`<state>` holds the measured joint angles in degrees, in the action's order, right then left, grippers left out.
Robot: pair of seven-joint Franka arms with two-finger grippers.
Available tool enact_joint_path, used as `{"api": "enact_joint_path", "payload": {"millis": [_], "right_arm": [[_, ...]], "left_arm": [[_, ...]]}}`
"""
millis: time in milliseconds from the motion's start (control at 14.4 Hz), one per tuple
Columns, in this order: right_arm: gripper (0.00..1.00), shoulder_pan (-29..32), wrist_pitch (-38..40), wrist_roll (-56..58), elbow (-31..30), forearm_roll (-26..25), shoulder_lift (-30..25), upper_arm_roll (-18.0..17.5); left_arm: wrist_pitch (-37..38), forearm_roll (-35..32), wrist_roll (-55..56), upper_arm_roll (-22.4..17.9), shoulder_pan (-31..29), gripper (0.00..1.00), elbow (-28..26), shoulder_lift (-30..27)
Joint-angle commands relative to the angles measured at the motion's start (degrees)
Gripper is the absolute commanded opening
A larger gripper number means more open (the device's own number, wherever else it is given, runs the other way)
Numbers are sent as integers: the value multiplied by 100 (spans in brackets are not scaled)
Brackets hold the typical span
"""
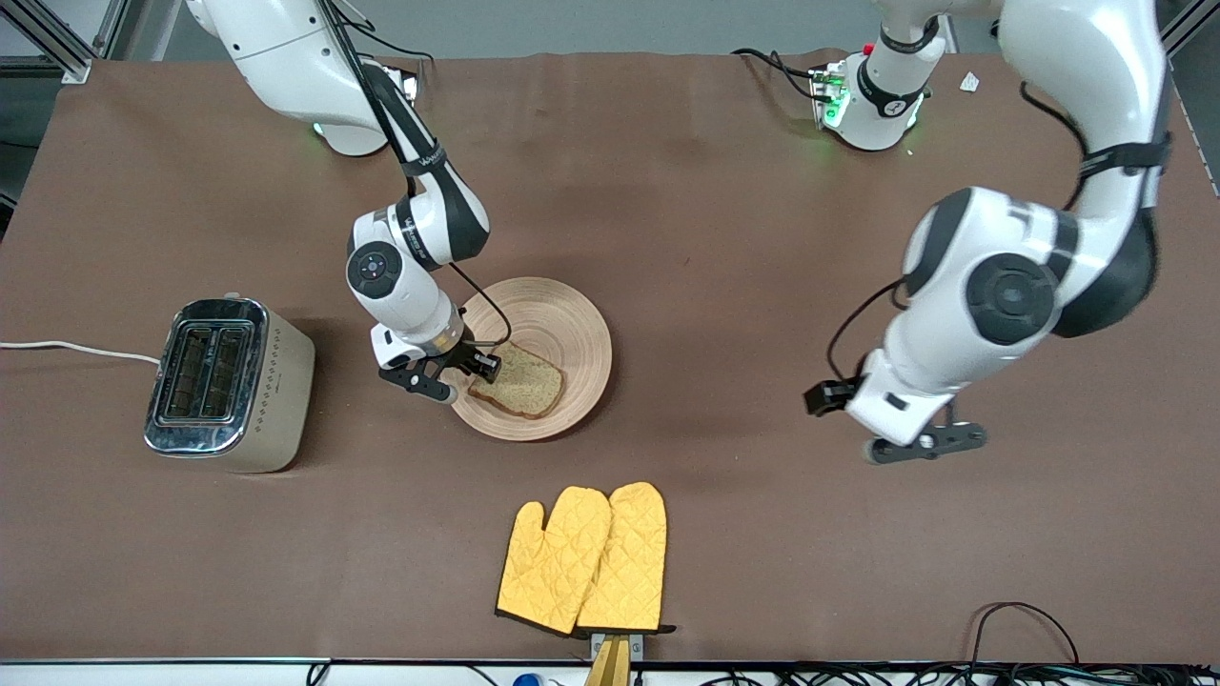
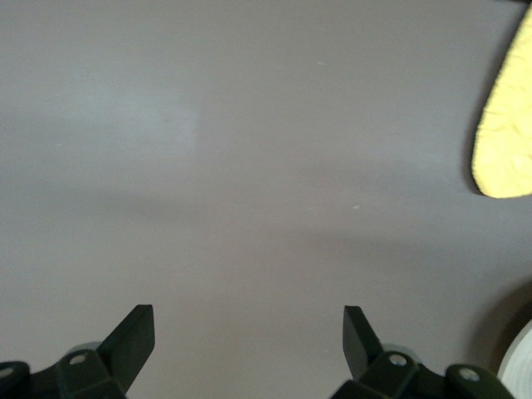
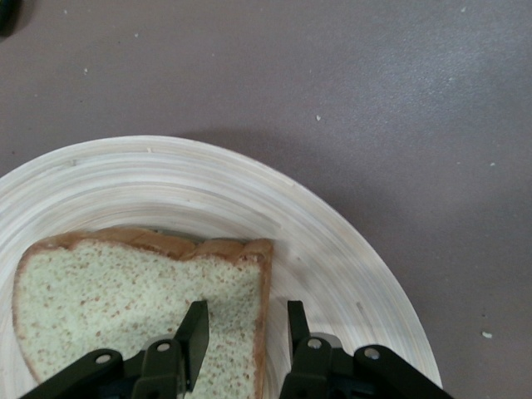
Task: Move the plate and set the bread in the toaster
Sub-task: 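Grasp the bread slice with the right gripper while the left gripper withdraws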
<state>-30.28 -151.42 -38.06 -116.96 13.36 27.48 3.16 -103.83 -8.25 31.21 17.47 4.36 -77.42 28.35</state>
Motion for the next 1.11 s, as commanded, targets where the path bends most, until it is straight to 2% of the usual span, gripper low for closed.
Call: {"api": "enact_joint_path", "payload": {"millis": [0,139,209,417,487,765,1043], "right_arm": [[46,-118,-177,27,-108,132,29,36],[46,-145,-395,18,-126,132,152,27],[43,-189,-562,1,-126,132,222,27],[9,-233,-660,-17,-91,132,311,27],[2,-233,-643,-17,-73,132,311,27],[0,-207,-485,62,32,123,241,36],[0,-146,1155,62,769,44,-145,202]], "left_arm": [[371,-72,17,19,-101,100,227,-319],[581,-106,-158,46,-304,100,227,-671],[783,-115,-394,2,-322,100,227,-855],[1003,-63,-941,37,-612,100,183,-1313],[1135,-63,-1011,46,-629,100,192,-1358],[1242,218,-1705,-7,-717,100,192,-1525],[1653,289,-1811,-252,-735,100,183,-1587]]}}
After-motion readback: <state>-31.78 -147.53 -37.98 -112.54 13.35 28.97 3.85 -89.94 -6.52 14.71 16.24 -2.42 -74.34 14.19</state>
